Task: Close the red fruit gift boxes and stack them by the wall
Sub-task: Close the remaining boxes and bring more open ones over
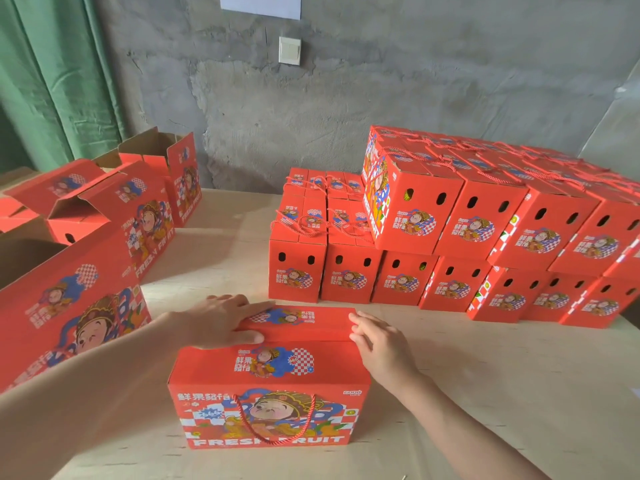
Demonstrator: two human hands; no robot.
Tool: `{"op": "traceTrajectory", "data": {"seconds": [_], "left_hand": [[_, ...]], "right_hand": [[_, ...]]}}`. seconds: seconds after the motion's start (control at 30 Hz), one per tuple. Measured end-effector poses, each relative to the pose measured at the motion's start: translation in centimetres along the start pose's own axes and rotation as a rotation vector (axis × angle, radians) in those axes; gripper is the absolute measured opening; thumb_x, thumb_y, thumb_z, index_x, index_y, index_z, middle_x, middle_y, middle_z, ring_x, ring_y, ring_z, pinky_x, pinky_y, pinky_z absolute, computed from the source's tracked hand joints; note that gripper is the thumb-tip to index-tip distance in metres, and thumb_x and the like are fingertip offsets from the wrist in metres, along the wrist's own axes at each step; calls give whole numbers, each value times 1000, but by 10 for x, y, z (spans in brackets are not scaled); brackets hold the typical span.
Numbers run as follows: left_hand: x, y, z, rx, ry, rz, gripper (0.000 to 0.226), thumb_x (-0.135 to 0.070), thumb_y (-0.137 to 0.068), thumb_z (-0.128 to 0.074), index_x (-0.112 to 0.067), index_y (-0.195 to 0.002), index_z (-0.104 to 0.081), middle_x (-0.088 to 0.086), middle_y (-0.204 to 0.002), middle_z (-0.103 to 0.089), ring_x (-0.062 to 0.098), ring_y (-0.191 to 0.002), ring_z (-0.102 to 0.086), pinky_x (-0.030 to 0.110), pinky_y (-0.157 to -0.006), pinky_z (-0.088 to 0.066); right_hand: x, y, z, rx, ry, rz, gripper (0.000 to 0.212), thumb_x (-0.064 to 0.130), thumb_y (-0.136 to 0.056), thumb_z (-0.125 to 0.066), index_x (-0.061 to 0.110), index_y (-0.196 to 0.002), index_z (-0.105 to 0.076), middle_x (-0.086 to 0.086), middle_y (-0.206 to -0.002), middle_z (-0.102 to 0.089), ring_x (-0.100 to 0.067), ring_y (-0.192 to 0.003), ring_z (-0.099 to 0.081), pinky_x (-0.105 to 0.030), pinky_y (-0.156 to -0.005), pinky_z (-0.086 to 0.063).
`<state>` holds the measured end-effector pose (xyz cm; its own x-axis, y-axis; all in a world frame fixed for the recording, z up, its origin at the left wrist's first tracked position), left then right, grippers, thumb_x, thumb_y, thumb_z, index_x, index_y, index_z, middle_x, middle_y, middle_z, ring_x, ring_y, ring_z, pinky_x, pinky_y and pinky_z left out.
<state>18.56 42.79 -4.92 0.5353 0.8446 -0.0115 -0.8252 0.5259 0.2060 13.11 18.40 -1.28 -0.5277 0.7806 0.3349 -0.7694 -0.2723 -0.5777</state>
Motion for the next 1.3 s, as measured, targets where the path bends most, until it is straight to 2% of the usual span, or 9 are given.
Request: {"op": "traceTrajectory", "data": {"seconds": [0.2,0.27,0.37,0.47,0.57,0.77,0.93,1.1,1.3], "left_hand": [[13,16,1,-114,35,21,98,-92,-54,15,-56,-143,0,-3,-129,-42,16,-118,-45,35,-100,-37],[12,15,0,-149,22,18,98,-91,-55,18,-55,-144,-1,-3,-129,-43,16,-117,-45,34,-99,-36],[15,13,-3,-161,26,29,90,-89,-61,13,-55,-144,-1,-2,-129,-43,17,-117,-45,34,-99,-35],[16,13,-5,-153,28,45,79,-84,-70,1,-55,-144,-2,-1,-129,-43,18,-117,-44,34,-97,-34],[17,11,-7,-129,21,67,79,-83,-71,-1,-53,-145,-2,0,-131,-42,19,-118,-44,36,-97,-32],[23,11,-10,-112,38,60,95,-82,-72,-7,-29,-150,-11,-1,-144,-36,21,-128,-39,37,-104,-30],[34,21,-13,-51,159,31,81,-77,-79,-15,-38,-150,-10,-3,-153,-19,18,-139,-24,35,-113,-23],[47,39,-16,-21,242,13,66,-67,-88,-26,-44,-148,-8,-5,-150,-22,13,-136,-26,29,-112,-27],[54,50,-20,-7,287,32,57,-50,-98,-32,-43,-149,-6,-7,-153,-17,14,-136,-30,26,-109,-28]], "right_hand": [[-1,1,-1,28,30,-9,33,-9,-67,-80,-5,-99,-72,-15,-92,-74,-24,-81,-73,-42,-65,-60],[2,-5,-1,87,86,-16,29,1,-74,-77,-3,-102,-71,-14,-101,-72,-26,-95,-70,-42,-79,-59],[15,-22,-30,365,178,-30,50,40,-92,-57,2,-124,-57,-8,-141,-50,-20,-133,-45,-31,-110,-33],[48,-39,-82,671,196,17,71,55,-96,-39,10,-148,-22,-8,-158,-20,-21,-145,-20,-35,-116,-16],[68,-49,-116,818,207,57,66,57,-97,-30,21,-150,-14,-7,-161,-7,-26,-147,-9,-46,-118,-8],[61,-48,-123,803,255,144,63,67,-92,-14,41,-148,-7,-4,-155,-20,-26,-140,-21,-48,-114,-18],[59,-46,-124,827,250,123,69,74,-80,-1,52,-146,2,-3,-157,-15,-25,-142,-16,-47,-116,-15],[60,-45,-123,834,251,113,68,73,-79,1,55,-144,4,-4,-156,-15,-24,-143,-15,-47,-117,-14],[59,-46,-123,836,258,105,54,63,-94,-14,54,-145,2,-2,-157,-14,-23,-144,-12,-45,-116,-12]]}}
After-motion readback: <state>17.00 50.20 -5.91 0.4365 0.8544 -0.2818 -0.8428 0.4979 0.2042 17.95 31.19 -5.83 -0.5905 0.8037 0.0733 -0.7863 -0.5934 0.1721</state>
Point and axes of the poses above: each hand's wrist, its own y-axis away from the middle knuckle, its own z-axis out of the back of the hand, x = y × z, the point moved 8 cm from there along -y, towards the middle knuckle
